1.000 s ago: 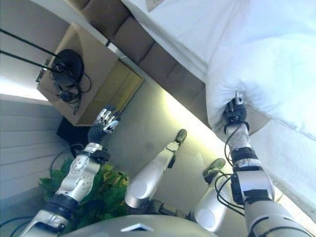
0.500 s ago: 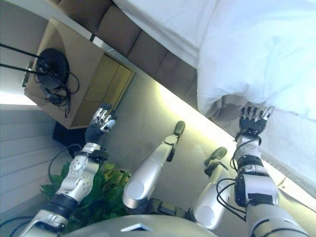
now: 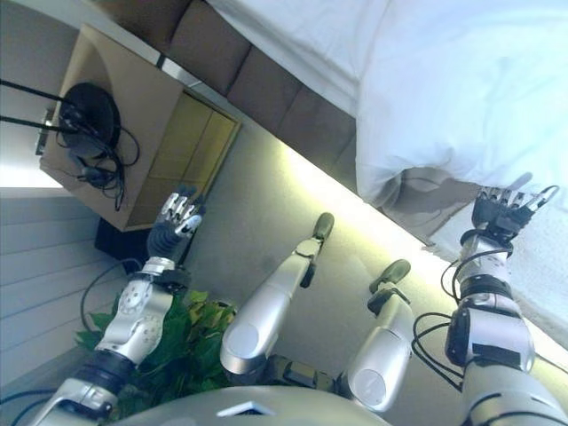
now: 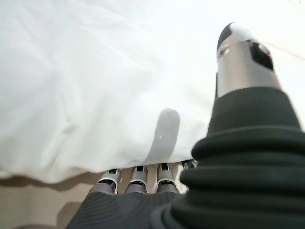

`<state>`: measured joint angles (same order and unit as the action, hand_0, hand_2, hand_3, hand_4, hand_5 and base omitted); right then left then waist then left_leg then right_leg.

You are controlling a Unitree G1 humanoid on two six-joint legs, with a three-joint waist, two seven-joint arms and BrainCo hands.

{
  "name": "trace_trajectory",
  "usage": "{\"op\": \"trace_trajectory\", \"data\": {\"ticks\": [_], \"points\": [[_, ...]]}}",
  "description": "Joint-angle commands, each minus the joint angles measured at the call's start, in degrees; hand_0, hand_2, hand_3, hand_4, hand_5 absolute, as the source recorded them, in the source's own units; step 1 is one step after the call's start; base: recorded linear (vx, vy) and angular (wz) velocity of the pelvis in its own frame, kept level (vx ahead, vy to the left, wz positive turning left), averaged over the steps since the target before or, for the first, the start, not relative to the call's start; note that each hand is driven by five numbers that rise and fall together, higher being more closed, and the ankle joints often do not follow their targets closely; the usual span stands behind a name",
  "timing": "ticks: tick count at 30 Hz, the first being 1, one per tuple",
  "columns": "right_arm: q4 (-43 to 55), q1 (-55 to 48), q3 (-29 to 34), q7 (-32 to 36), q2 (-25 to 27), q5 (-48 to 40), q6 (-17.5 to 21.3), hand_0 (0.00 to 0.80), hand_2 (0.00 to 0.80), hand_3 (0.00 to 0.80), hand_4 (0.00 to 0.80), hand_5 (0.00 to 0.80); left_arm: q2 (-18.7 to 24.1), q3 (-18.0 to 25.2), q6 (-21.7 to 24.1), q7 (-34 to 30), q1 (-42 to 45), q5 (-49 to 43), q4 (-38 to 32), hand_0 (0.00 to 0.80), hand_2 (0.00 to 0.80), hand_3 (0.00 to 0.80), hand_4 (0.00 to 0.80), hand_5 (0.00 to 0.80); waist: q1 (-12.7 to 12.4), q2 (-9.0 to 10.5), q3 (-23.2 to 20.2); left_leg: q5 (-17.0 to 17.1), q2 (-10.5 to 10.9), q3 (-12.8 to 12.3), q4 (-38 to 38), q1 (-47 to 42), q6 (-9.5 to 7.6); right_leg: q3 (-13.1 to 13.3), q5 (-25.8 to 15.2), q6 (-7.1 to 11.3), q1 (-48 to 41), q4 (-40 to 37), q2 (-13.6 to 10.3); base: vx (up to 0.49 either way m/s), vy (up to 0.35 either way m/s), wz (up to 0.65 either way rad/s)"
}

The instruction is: Make the bed neatly

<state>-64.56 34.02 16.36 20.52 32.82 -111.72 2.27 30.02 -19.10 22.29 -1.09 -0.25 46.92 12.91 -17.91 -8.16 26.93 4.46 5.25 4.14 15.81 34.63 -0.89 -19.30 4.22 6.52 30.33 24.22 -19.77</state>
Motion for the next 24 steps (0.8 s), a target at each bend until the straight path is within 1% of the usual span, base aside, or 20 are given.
{"op": "trace_trajectory", "data": {"ticks": [1, 8, 9, 10, 11, 12, 13, 14, 18, 19, 20, 21, 22, 23, 24], "points": [[1.14, 3.61, 0.99, -0.74, 6.4, -1.28, -1.48, 0.0, 0.0, 0.0, 0.0, 0.0, 1.34, 1.8, 3.84, -1.18, 0.44, 0.92, -1.6, 0.0, 0.0, 0.0, 0.0, 0.0, -0.42, -1.67, 2.0, 0.02, -0.38, 0.08, 0.7, 0.44, 2.43, 3.09, -7.96, 5.0, -2.64, -4.03, -2.88, 0.0, 0.0, 0.0], [-1.66, 3.47, 2.32, -3.02, 6.36, -1.28, -2.55, 0.0, 0.0, 0.0, 0.0, 0.0, 1.06, 1.45, 4.03, -1.45, -0.13, 1.05, -1.09, 0.0, 0.0, 0.0, 0.0, 0.0, -0.4, -2.34, 2.8, 0.14, -0.19, 0.0, 0.95, 0.86, 2.24, 3.28, -8.04, 4.98, -1.26, -2.65, -3.33, 0.0, 0.0, 0.0], [-2.79, 2.98, 2.91, -2.89, 6.23, -1.28, -3.27, 0.0, 0.0, 0.0, 0.0, 0.0, 1.08, 1.34, 3.99, -1.33, -0.27, 1.12, -1.27, 0.0, 0.0, 0.0, 0.0, 0.0, -0.37, -2.45, 2.83, 0.46, -0.25, 0.01, 0.85, 1.26, 2.23, 3.23, -8.39, 4.97, -0.91, -2.8, -3.37, -0.086, 0.031, 0.0], [-3.31, 2.67, 3.0, -2.76, 6.25, -1.28, -3.67, 0.0, 0.0, 0.0, 0.0, 0.0, 1.22, 1.2, 3.91, -1.24, -0.24, 1.12, -1.37, 0.0, 0.0, 0.0, 0.0, 0.0, -0.53, -2.62, 2.86, 1.46, -0.28, -0.26, 0.91, 1.85, 2.02, 2.65, -9.34, 4.46, -0.33, -2.77, -3.56, 0.0, 0.0, 0.0], [-4.18, 2.13, 3.13, -2.83, 6.06, -1.28, -3.87, 0.0, 0.0, 0.0, 0.0, 0.0, 1.2, 1.0, 3.97, -0.98, -0.46, 1.05, -1.52, 0.0, 0.0, 0.0, 0.0, 0.0, -0.38, -2.5, 2.84, 0.33, -0.31, -0.04, 0.94, 1.55, 2.24, 3.24, -8.31, 5.07, -0.48, -2.52, -3.4, 0.0, 0.0, 0.0], [-4.72, 1.98, 3.14, -3.07, 6.22, -1.28, -4.05, 0.0, 0.0, 0.0, 0.0, 0.0, 1.18, 0.87, 4.02, -0.9, -0.54, 0.95, -1.57, 0.0, 0.0, 0.0, 0.0, 0.0, -0.45, -2.56, 2.84, 0.59, -0.34, -0.07, 0.92, 1.86, 2.21, 3.23, -8.48, 5.06, -0.18, -2.51, -3.4, 0.0, 0.0, 0.0], [-5.26, 1.66, 3.09, -3.59, 6.54, -1.28, -4.06, 0.0, 0.0, 0.0, 0.0, 0.0, 1.18, 0.75, 4.01, -0.87, -0.36, 0.83, -1.7, 0.0, 0.0, 0.0, 0.0, 0.0, -0.59, -2.84, 2.86, 1.61, -0.36, -0.37, 0.99, 2.58, 2.01, 2.63, -9.37, 4.57, 0.51, -2.4, -3.6, 0.0, 0.0, 0.0], [-5.58, 1.78, 3.09, -4.05, 7.24, -1.28, -4.06, 0.0, 0.0, 0.0, 0.0, 0.0, 1.13, 0.65, 3.97, -0.66, -0.42, 0.71, -1.93, 0.0, 0.0, 0.0, 0.0, 0.0, -0.57, -2.75, 2.85, 0.44, -0.32, -0.13, 1.1, 2.14, 2.25, 3.27, -8.27, 5.21, 0.16, -2.13, -3.55, 0.0, 0.0, 0.0], [-5.36, 3.05, 1.74, -4.6, 10.64, -1.28, -3.86, 0.0, 0.0, 0.0, 0.0, 0.0, 1.21, 0.36, 3.83, -0.02, 0.06, 0.46, -2.32, 0.0, 0.0, 0.0, 0.0, 0.0, -0.74, -3.08, 2.85, 0.45, -0.22, 0.02, 1.16, 2.49, 2.44, 3.35, -8.26, 5.3, 0.67, -2.18, -3.56, 0.023, -0.006, 0.01], [-4.97, 3.73, 1.15, -4.38, 11.2, -1.28, -3.5, 0.078, 0.078, 0.078, 0.078, 0.078, 1.21, 0.42, 3.97, -0.14, 0.36, 0.49, -2.25, 0.0, 0.0, 0.0, 0.0, 0.0, -0.82, -3.14, 2.85, 0.55, -0.25, 0.11, 1.01, 2.55, 2.49, 3.41, -8.4, 5.31, 0.89, -2.28, -3.5, 0.03, 0.018, 0.01], [-4.53, 4.8, 0.31, -4.33, 11.95, -1.28, -3.14, 0.191, 0.191, 0.191, 0.191, 0.191, 1.35, 0.59, 4.07, -0.41, 0.69, 0.75, -2.03, 0.0, 0.0, 0.0, 0.0, 0.0, -0.94, -3.18, 2.85, 0.76, -0.35, 0.18, 0.67, 2.54, 2.54, 3.52, -8.62, 5.35, 1.18, -2.38, -3.4, 0.033, 0.016, 0.01], [-4.01, 5.98, -0.42, -4.59, 12.75, -1.28, -2.77, 0.207, 0.207, 0.207, 0.207, 0.207, 1.49, 0.8, 4.11, -0.72, 0.97, 1.04, -1.88, 0.0, 0.0, 0.0, 0.0, 0.0, -0.98, -3.12, 2.85, 1.02, -0.5, 0.22, 0.17, 2.57, 2.67, 3.65, -8.84, 5.46, 1.41, -2.75, -3.26, -0.054, 0.032, 0.0], [-3.47, 7.07, -1.16, -4.69, 13.33, -1.28, -2.44, 0.179, 0.179, 0.179, 0.179, 0.179, 1.64, 0.99, 4.1, -0.96, 1.23, 1.27, -1.98, 0.0, 0.0, 0.0, 0.0, 0.0, -1.03, -3.27, 2.86, 2.65, -0.69, 0.02, -0.56, 3.31, 2.58, 3.13, -10.34, 4.99, 2.2, -3.58, -3.15, -0.063, 0.018, -0.01], [-2.81, 8.12, -1.91, -4.65, 13.86, -1.28, -2.29, 0.122, 0.122, 0.122, 0.122, 0.122, 1.86, 1.13, 3.99, -1.05, 1.34, 1.36, -2.3, 0.0, 0.0, 0.0, 0.0, 0.0, -1.08, -3.18, 2.86, 3.08, -0.84, 0.09, -1.39, 3.38, 2.66, 3.17, -10.68, 5.1, 2.37, -4.41, -2.89, -0.069, 0.008, -0.01], [-2.28, 9.28, -2.7, -4.75, 14.32, -1.28, -1.98, 0.041, 0.041, 0.041, 0.041, 0.041, 2.04, 1.13, 4.07, -1.2, 1.45, 1.32, -2.5, 0.0, 0.0, 0.0, 0.0, 0.0, -1.13, -3.05, 2.86, 3.53, -1.01, 0.17, -2.32, 3.41, 2.74, 3.17, -11.1, 5.22, 2.52, -5.29, -2.62, 0.012, -0.019, -0.04]]}}
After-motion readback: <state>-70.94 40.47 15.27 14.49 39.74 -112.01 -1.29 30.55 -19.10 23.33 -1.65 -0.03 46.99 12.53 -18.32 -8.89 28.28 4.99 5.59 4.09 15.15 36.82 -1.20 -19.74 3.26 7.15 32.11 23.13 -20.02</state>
